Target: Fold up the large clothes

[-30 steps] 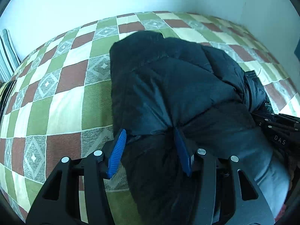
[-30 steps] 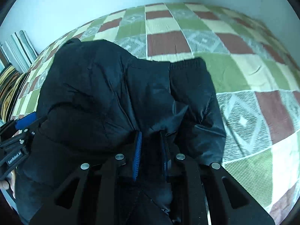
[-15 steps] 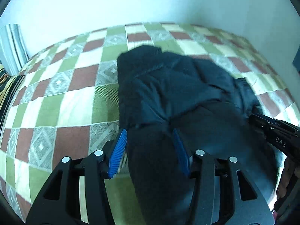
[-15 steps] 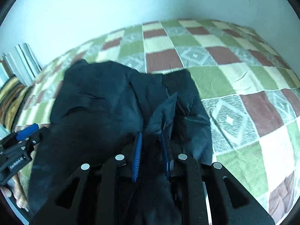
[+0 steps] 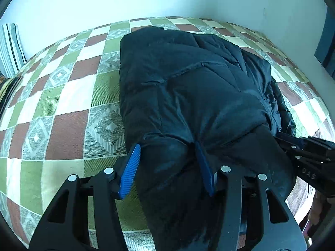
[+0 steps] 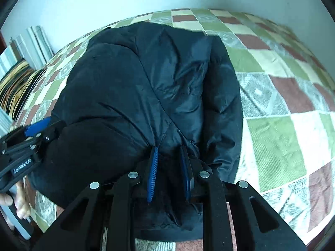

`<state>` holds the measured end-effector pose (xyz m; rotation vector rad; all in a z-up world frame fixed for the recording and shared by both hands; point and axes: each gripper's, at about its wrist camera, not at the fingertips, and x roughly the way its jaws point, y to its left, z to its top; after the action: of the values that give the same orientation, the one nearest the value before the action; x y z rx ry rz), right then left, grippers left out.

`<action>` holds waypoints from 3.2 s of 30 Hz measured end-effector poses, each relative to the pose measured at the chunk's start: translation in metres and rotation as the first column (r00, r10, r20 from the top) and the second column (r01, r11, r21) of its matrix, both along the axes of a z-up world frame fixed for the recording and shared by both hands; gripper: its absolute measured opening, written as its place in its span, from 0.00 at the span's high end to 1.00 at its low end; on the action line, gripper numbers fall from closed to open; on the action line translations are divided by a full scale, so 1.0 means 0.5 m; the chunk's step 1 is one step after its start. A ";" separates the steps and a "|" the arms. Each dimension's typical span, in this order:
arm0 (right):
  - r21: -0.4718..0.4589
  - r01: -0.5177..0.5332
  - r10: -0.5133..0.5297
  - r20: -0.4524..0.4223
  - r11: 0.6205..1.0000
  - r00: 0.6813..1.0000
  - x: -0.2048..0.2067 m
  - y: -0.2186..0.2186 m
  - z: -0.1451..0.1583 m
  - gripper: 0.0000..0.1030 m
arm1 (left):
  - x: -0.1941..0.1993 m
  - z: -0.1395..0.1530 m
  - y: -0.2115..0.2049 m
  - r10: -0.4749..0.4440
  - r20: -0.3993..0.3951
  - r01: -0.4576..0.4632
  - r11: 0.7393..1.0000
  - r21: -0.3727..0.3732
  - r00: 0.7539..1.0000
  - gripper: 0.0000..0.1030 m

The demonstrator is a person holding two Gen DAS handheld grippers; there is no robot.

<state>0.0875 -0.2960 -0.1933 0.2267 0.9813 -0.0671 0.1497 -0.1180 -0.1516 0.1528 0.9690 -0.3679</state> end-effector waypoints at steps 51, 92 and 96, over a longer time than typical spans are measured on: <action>0.294 0.066 -0.086 0.055 0.953 0.995 -0.058 -0.061 -0.043 0.50 | -0.069 -0.012 0.054 0.031 -0.053 -0.039 0.987 -0.153 0.998 0.22; 0.290 -0.116 0.079 0.134 0.950 0.988 0.114 0.070 -0.026 0.74 | 0.020 0.005 0.156 0.115 -0.003 -0.115 0.987 -0.113 0.993 0.52; 0.292 -0.113 0.076 0.134 0.950 0.988 0.113 0.072 -0.028 0.74 | 0.020 0.005 0.153 0.110 0.000 -0.109 0.988 -0.108 0.994 0.52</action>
<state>0.1441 -0.2598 -0.2072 0.4569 0.8765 0.1835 0.1595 -0.0415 -0.1490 0.0024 0.9447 -0.3173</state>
